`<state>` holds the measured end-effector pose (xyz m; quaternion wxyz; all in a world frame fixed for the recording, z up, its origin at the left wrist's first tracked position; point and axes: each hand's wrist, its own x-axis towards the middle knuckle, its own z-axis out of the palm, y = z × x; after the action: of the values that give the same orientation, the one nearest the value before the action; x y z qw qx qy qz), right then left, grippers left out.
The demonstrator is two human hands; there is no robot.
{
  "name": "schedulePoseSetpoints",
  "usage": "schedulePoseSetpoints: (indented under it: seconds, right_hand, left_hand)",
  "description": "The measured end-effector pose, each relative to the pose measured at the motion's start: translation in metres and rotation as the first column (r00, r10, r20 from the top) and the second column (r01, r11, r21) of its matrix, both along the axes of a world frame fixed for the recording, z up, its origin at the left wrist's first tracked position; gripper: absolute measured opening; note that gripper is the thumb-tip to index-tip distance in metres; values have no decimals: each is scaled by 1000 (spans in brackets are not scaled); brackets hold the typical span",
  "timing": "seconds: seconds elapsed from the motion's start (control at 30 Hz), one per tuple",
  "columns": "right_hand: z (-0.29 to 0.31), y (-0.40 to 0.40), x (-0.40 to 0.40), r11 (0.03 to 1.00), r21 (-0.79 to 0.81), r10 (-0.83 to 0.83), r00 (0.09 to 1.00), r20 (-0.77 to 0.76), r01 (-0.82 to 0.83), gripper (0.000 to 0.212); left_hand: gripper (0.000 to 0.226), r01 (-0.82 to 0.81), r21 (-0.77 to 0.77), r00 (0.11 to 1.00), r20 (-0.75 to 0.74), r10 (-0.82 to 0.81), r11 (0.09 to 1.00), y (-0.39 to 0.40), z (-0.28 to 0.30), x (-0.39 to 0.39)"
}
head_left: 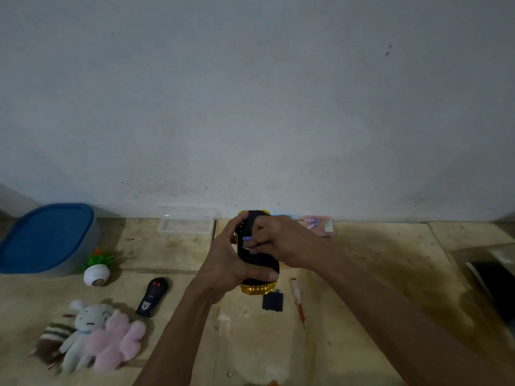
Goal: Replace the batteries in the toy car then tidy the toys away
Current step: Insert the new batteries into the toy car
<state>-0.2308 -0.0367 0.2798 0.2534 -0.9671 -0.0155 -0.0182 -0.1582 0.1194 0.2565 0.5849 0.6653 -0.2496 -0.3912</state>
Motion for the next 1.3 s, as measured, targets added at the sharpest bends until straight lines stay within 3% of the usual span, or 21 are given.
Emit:
schedulePoseSetpoints:
  seconds: [0.1, 0.17, 0.2, 0.23, 0.27, 0.33, 0.37, 0.43, 0.5, 0.57, 0.67, 0.73, 0.9, 1.07, 1.3]
  right_hand:
    - [4, 1, 0, 992, 102, -77, 997, 24, 74, 18]
    - [14, 4, -1, 883, 373, -331, 942, 64, 285, 15]
    - [19, 5, -1, 739, 541, -492, 870, 28, 400, 18]
    - [24, 4, -1, 520, 690, -628, 773, -91, 504, 24]
    - [26, 1, -2, 236, 783, -681, 673, -289, 576, 29]
    - [26, -4, -7, -300, 755, -527, 559, -640, 583, 30]
    - [22, -4, -10, -460, 680, -408, 544, -733, 571, 27]
    - [11, 2, -19, -567, 574, -263, 531, -806, 591, 18]
    - [5, 8, -26, -601, 552, -218, 546, -809, 578, 21]
    - [5, 9, -31, -591, 602, -207, 620, -757, 537, 31]
    - [12, 8, -34, -468, 741, -223, 748, -625, 480, 41]
    - [13, 9, -35, -378, 805, -272, 776, -569, 458, 36]
    - [18, 13, -37, -231, 877, -377, 792, -480, 422, 25]
    - [24, 23, -33, 6, 901, -451, 805, -385, 434, 20]
    - [20, 29, -29, 127, 870, -601, 735, -314, 476, 21]
  left_hand:
    - [124, 12, -20, 1000, -9, -12, 1000, 0, 3, 2]
    - [123, 16, -30, 1000, 10, -15, 999, 0, 4, 5]
    - [123, 7, -31, 1000, 30, -6, 999, 1, 4, 7]
    - [123, -6, -25, 999, 43, 7, 1000, 2, 4, 8]
    - [123, -20, -16, 999, 44, 21, 1000, 4, 2, 10]
    - [123, -38, -5, 999, 35, 38, 999, 7, -3, 11]
    - [123, -38, -1, 999, 33, 38, 999, 9, -5, 11]
    - [125, -29, 18, 999, 41, 28, 999, 11, -9, 10]
    - [125, -28, 36, 998, 50, 26, 999, 12, -10, 9]
    - [125, -25, 51, 997, 68, 22, 998, 12, -10, 8]
    - [125, -21, 45, 998, 60, 18, 999, 12, -6, 7]
    - [125, -30, 39, 998, 54, 27, 999, 12, -2, 6]
    - [125, -32, 39, 996, 90, 29, 999, 12, 1, 6]
    - [124, -23, 42, 997, 79, 19, 999, 10, 2, 2]
    - [123, -34, 31, 995, 97, 31, 999, 13, 5, 1]
